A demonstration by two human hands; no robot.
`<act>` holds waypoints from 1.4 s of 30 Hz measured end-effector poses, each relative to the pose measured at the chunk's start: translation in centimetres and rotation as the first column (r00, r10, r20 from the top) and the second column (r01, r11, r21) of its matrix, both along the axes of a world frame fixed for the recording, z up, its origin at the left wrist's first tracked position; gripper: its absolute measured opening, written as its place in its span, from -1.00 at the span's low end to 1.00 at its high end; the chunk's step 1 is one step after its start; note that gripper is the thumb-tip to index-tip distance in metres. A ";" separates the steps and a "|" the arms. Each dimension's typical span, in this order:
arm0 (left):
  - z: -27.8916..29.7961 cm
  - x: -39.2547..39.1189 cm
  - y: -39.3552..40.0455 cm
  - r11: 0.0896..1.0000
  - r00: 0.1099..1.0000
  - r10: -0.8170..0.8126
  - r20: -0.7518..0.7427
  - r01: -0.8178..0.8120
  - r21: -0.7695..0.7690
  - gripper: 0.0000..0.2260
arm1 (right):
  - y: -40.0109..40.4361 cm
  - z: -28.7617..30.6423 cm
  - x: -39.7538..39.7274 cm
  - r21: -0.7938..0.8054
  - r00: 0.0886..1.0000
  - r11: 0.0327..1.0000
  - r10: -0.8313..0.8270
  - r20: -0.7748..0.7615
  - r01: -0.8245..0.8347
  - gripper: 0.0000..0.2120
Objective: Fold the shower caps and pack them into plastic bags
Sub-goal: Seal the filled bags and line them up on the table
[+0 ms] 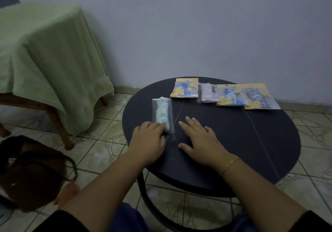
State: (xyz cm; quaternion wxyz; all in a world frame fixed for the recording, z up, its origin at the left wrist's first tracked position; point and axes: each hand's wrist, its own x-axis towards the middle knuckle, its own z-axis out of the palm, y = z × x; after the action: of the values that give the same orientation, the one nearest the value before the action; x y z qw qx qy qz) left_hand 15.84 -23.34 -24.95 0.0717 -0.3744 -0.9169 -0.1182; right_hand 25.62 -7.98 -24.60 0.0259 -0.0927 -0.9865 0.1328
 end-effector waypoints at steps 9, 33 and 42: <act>0.6 3.7 2.0 0.934 0.912 -0.344 0.224 0.308 0.180 -0.55 | 1.8 0.7 4.1 -0.115 0.999 0.992 0.045 -0.031 -0.048 -0.30; -0.3 3.1 4.7 0.930 0.864 -0.308 0.397 0.186 0.318 -0.44 | 4.8 -0.4 6.1 -0.465 0.968 0.872 -0.227 -0.104 0.154 -0.41; -0.5 3.1 5.4 0.923 0.884 -0.291 0.366 0.159 0.350 -0.37 | 4.6 -1.2 5.4 -0.374 0.927 0.909 -0.287 -0.243 0.184 -0.51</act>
State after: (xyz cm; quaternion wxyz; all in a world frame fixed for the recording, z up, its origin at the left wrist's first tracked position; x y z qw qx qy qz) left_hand 18.90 -17.99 -25.49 -0.0792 -0.4303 -0.8308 -0.3440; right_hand 30.98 -3.40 -25.82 0.1707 -0.1947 -0.9143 0.3115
